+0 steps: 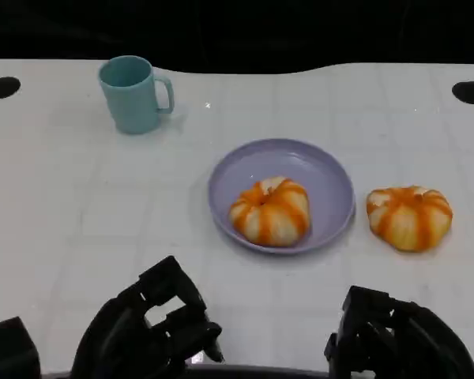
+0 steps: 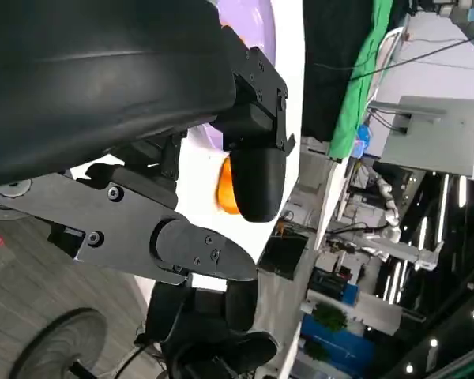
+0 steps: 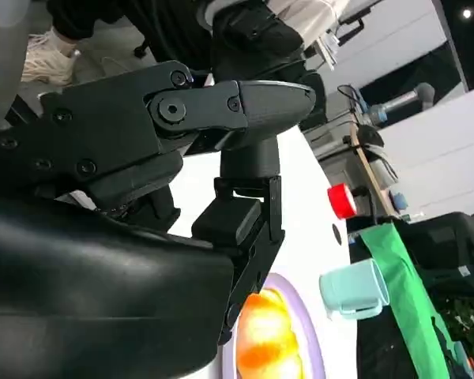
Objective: Grasp the bread from the table and place it into the plate.
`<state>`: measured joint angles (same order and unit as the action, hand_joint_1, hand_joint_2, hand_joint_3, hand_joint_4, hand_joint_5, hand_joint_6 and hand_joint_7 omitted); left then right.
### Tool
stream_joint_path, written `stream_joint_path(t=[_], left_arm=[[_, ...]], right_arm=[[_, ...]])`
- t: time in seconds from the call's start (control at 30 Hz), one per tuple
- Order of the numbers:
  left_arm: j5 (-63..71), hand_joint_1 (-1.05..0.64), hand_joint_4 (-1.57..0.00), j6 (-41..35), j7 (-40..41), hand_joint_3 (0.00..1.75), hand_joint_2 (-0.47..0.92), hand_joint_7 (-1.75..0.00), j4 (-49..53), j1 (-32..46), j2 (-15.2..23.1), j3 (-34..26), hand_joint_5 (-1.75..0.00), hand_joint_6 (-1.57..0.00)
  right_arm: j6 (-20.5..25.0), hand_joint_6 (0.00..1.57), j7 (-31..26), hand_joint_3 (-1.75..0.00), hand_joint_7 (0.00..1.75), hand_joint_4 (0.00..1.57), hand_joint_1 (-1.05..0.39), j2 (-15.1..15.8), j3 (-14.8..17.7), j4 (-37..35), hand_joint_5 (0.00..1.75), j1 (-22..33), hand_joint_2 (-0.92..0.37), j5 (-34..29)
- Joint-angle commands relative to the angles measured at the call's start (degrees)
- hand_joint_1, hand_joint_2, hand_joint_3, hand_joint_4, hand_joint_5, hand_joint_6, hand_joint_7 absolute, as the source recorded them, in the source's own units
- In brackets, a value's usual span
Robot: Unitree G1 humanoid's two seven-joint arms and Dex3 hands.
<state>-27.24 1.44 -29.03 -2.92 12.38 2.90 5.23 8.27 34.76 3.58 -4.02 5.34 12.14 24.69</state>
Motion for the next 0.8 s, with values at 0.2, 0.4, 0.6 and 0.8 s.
stream_joint_path(t=[0.2,0.4,0.6,0.8], left_arm=[[-0.36,-0.37,-0.66,-1.08,-1.9,0.11,0.88,-1.75,1.35,-0.51,-0.73,-1.48,-1.75,-0.44],[-0.62,-0.37,-0.66,-2.22,-2.08,0.1,0.87,-1.75,0.98,-0.52,-0.79,-1.6,-1.75,-0.45],[-0.39,-0.37,-0.65,-2.19,-2.55,0.11,0.88,-1.75,0.86,-0.38,-0.94,-1.67,-1.75,-0.44],[-0.61,-0.37,-0.64,-2.67,-2.64,0.11,0.88,-1.75,0.42,-0.47,-0.76,-1.95,-1.75,-0.43]], right_arm=[[-0.43,0.74,-0.61,-0.25,1.4,0.83,-0.73,-0.09,1.2,0.02,1.66,-0.05,-0.92,0.6],[-0.44,0.75,-0.07,-0.25,1.37,0.84,-0.72,0.17,1.44,-0.29,1.64,-0.09,-0.92,0.87],[-0.88,0.75,0.6,-0.24,1.37,0.83,-0.72,0.43,1.72,-0.81,1.65,0.01,-0.92,0.92],[-0.87,0.75,1.01,-0.25,1.35,0.83,-0.71,0.48,1.78,-0.53,1.64,0.18,-0.92,0.94]])
